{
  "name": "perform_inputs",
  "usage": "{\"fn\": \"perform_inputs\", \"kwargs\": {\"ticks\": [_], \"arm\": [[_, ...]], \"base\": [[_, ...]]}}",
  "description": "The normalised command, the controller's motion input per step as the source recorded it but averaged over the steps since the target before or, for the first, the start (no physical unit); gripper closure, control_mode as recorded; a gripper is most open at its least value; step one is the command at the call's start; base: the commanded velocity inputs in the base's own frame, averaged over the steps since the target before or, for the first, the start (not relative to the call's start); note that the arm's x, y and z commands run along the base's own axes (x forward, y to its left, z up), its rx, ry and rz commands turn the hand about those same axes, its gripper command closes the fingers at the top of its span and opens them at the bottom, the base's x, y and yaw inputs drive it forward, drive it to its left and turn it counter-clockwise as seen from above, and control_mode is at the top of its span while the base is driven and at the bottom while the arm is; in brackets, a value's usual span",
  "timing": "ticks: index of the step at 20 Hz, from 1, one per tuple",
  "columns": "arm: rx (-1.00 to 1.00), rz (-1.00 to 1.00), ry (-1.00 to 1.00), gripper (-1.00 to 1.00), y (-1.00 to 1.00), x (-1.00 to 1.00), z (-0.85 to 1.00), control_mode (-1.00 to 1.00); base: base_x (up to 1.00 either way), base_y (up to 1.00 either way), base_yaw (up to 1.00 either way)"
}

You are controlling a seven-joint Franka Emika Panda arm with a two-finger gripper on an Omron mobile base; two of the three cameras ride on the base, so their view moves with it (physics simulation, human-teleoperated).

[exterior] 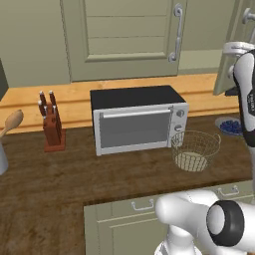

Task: Open the cabinet, pick up the bread from the cabinet and place it in the basket. Then move the basket to the dining counter.

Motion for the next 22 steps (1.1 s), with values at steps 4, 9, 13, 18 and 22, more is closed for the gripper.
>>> {"fn": "perform_inputs", "kwargs": {"ticks": [4, 9, 13, 18, 22], "arm": [[-0.09, 0.01, 0.00, -1.00, 0.30, -0.93, 0.00, -1.00], [-0.43, -0.01, 0.07, -1.00, 0.96, -0.90, 0.00, -1.00], [-0.47, -0.07, 0.31, -1.00, 1.00, -0.06, -0.01, -1.00], [-0.24, -0.19, 0.25, -1.00, 0.57, 0.84, -0.01, -1.00], [-0.04, -0.02, 0.23, -1.00, -0.31, 1.00, -0.19, -1.00]], "base": [[0.00, 0.00, 0.00], [0.00, 0.00, 0.00], [0.00, 0.00, 0.00], [0.00, 0.00, 0.00], [0.00, 0.00, 0.00]]}}
